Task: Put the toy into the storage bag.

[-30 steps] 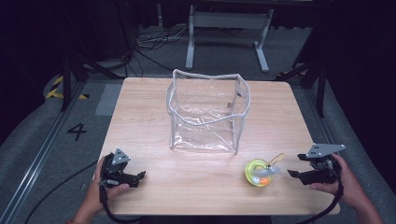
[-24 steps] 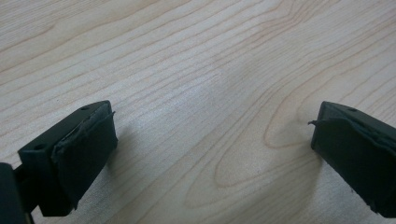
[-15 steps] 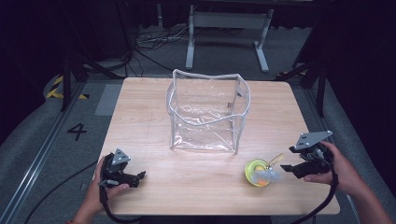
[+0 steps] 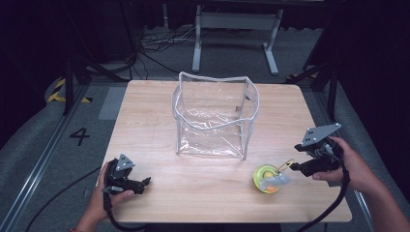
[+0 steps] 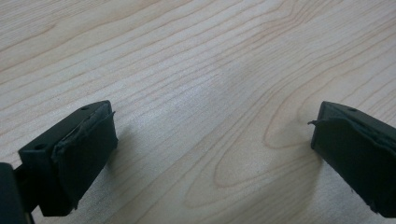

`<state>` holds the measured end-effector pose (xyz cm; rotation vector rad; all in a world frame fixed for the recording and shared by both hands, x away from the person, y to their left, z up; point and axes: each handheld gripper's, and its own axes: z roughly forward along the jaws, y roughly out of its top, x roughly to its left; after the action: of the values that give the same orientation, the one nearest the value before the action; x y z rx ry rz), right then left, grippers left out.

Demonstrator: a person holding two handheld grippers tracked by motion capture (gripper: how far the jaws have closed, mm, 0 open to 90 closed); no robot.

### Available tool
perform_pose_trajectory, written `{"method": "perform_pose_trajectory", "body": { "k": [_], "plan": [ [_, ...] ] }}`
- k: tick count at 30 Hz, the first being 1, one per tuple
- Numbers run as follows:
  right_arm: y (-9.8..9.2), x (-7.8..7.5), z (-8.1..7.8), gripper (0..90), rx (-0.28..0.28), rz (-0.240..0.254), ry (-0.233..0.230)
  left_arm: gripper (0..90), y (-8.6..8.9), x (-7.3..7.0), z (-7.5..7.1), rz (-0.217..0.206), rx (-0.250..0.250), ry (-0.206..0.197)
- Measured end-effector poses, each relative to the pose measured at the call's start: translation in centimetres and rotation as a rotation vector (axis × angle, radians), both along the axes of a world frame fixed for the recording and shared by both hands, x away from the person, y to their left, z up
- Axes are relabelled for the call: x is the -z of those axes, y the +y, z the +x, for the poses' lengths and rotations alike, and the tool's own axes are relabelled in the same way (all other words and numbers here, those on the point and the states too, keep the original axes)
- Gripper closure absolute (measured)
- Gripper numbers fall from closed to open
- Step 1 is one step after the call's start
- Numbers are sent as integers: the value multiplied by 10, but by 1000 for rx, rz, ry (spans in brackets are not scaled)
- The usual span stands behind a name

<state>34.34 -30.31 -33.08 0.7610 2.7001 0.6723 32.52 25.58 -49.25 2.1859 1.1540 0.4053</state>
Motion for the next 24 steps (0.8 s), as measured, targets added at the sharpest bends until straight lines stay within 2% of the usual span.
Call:
{"method": "perform_pose_trajectory", "body": {
  "k": [3,4,8,10,12,14,15,20,24],
  "plan": [
    [5,-4,3,378,-5,12,0,5,0,0,0,2,0,-3],
    [7,-5,3,387,-22,2,2,5,0,0,0,0,0,0],
    [13,-9,4,440,-30,-19,6,5,0,0,0,1,1,-4],
    [15,-11,5,490,-45,-9,20,5,0,0,0,0,0,-1],
    [21,-10,4,563,-71,-41,35,5,0,0,0,2,1,-3],
    [23,-10,5,592,-73,-45,40,5,0,0,0,0,0,-1],
    [25,-9,5,654,-80,-58,41,5,0,0,0,2,1,-3],
    [28,-13,4,838,-104,-90,56,5,0,0,0,0,0,0],
    [30,-18,4,884,-121,-100,57,5,0,0,0,2,0,-4]
  ]
}}
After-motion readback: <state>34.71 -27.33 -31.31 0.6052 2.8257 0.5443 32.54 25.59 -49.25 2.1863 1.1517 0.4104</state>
